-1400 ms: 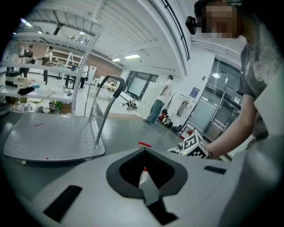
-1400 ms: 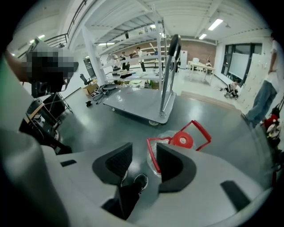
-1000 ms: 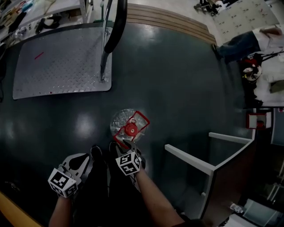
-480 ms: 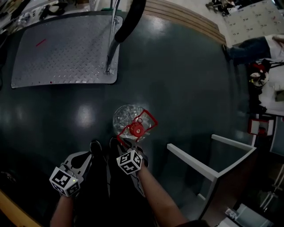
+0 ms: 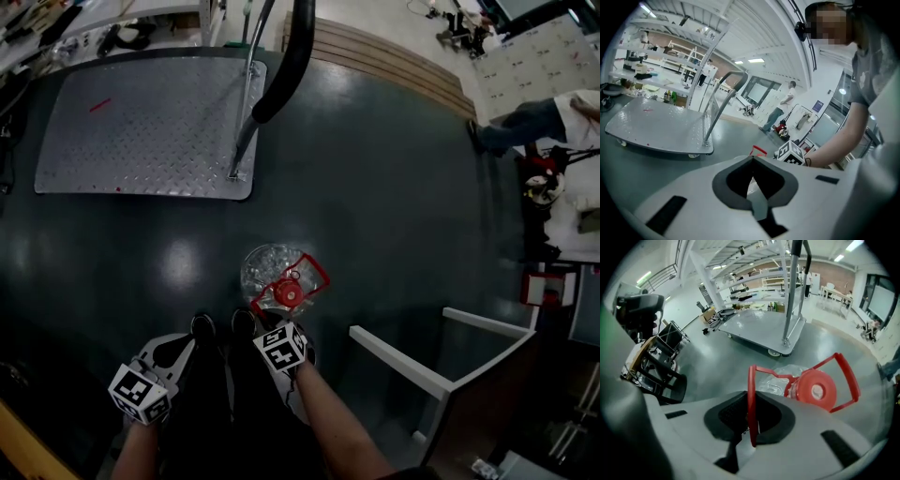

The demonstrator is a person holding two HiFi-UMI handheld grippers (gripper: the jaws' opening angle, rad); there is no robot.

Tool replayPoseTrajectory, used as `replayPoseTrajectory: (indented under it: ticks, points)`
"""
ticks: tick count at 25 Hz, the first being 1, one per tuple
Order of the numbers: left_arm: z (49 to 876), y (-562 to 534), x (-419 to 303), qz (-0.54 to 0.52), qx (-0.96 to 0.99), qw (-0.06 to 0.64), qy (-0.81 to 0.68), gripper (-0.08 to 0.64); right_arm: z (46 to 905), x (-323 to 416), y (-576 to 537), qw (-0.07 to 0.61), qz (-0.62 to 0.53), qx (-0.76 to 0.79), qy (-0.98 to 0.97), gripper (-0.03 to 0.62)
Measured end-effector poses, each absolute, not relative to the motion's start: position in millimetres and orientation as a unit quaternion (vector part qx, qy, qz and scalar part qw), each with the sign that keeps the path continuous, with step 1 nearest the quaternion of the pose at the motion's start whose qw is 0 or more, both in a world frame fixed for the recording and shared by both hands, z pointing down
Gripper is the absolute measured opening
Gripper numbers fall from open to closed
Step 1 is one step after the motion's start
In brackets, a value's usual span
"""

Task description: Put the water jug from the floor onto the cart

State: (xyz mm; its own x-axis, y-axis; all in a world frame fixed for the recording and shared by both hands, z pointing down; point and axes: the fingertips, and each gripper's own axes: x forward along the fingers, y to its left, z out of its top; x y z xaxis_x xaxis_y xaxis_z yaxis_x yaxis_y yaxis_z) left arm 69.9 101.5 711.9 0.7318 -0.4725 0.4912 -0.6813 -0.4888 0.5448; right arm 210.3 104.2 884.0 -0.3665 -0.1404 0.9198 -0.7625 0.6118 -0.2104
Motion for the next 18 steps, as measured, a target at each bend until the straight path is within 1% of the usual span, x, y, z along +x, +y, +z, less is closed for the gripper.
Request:
replayPoseTrajectory:
  ticks: [4, 9, 11, 18]
  points:
    - [708, 96, 71, 0.142, 0.857, 0.359, -0.341, 0.008, 874, 216, 98, 0.463, 0.339, 0.299, -0.762, 0.026]
    - [695, 95, 76, 0.139, 0.857, 0.356, -0.346, 0.008, 835, 225, 85, 0.411, 0.377, 0.319, -0.766, 0.026]
    - [686, 94, 77, 0.135, 0.858, 0.353, -0.348, 0.008, 821, 225, 86, 0.401, 0.384, 0.315, -0.769, 0.028]
    - [634, 85, 74, 0.125, 0.871, 0.315, -0.357, 0.008, 745, 201, 105, 0.37, 0.371, 0.267, -0.809, 0.029]
